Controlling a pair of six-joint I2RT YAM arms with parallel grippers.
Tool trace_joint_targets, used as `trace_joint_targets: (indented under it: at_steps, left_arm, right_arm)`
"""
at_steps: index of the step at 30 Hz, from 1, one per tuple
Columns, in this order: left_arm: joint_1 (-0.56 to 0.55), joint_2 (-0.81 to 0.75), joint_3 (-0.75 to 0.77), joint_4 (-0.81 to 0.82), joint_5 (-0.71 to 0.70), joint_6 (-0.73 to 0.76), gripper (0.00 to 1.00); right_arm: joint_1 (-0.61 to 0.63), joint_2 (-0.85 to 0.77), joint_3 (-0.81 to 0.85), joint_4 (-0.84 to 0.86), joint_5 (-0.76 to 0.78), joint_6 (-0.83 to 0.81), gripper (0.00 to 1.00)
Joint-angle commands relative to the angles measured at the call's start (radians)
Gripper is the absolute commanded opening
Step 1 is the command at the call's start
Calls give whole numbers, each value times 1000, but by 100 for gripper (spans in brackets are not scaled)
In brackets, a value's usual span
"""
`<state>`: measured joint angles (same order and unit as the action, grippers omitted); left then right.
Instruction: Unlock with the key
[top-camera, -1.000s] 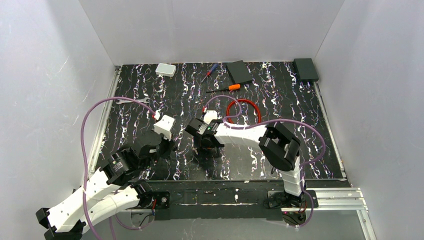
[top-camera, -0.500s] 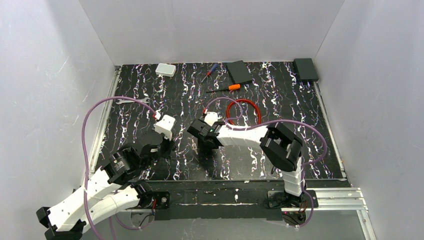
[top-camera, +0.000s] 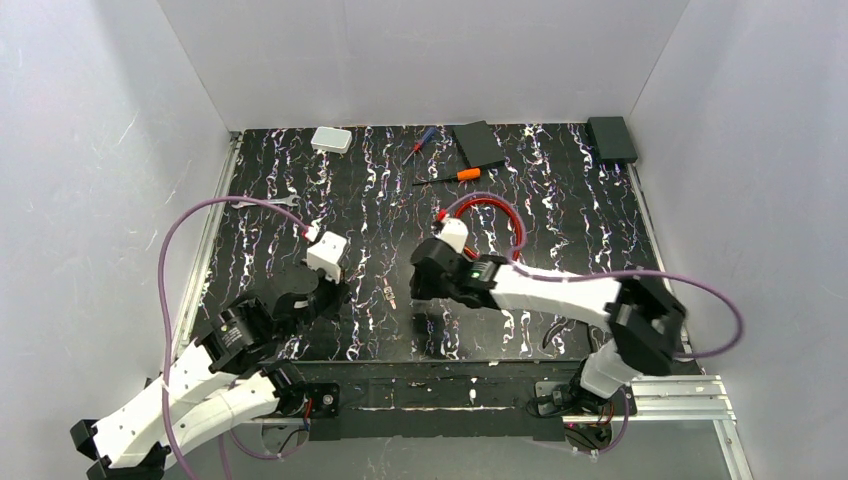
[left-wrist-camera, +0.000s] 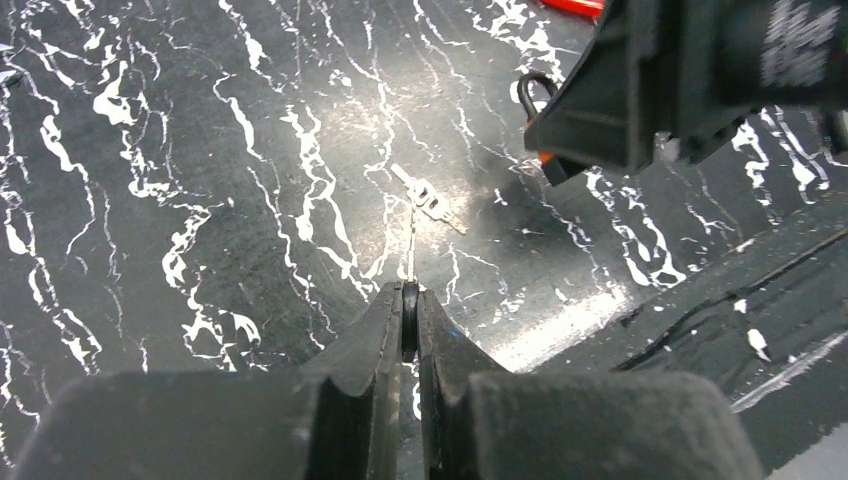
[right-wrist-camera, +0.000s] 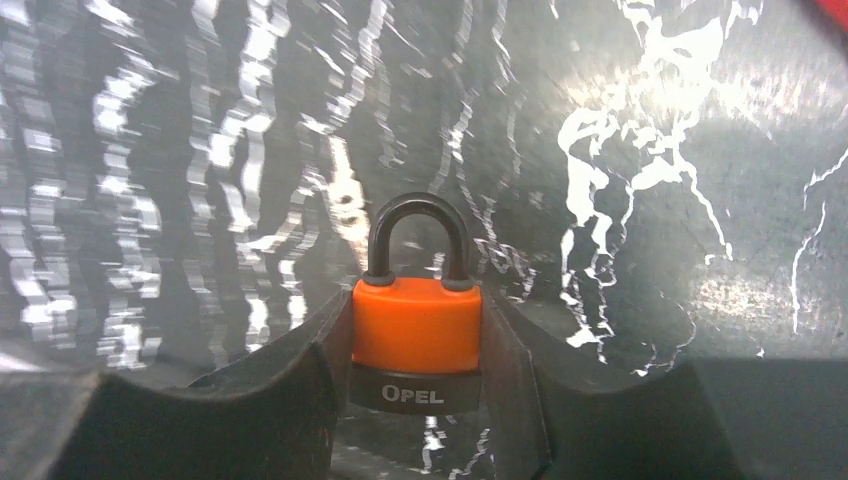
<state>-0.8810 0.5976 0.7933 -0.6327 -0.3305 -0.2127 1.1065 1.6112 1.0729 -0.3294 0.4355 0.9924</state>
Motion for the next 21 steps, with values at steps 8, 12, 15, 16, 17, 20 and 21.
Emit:
trace_joint_targets:
  at_steps: [8, 12, 15, 16, 17, 20, 21]
  left_arm:
    - [-5, -107, 34, 70, 266, -176, 0]
    - [-5, -98, 93, 97, 362, -264, 0]
    - [-5, -77, 119, 159, 457, -333, 0]
    - [-5, -67, 122, 185, 485, -361, 0]
    - [-5, -59, 122, 228, 509, -387, 0]
    - [-4, -49, 96, 363, 581, -488, 0]
    - [-4, -48, 81, 417, 599, -519, 0]
  right_arm:
    - [-7, -476, -218, 405, 176, 173, 1]
    - [-8, -570, -293, 597, 181, 184, 1]
    - [-8, -607, -320, 723, 153, 153, 1]
    - [-8, -616, -327, 763, 134, 141, 1]
    - [-9, -626, -335, 806, 118, 127, 1]
    - [-10, -660, -376, 969, 82, 100, 1]
    - [-9, -672, -392, 1019, 77, 98, 1]
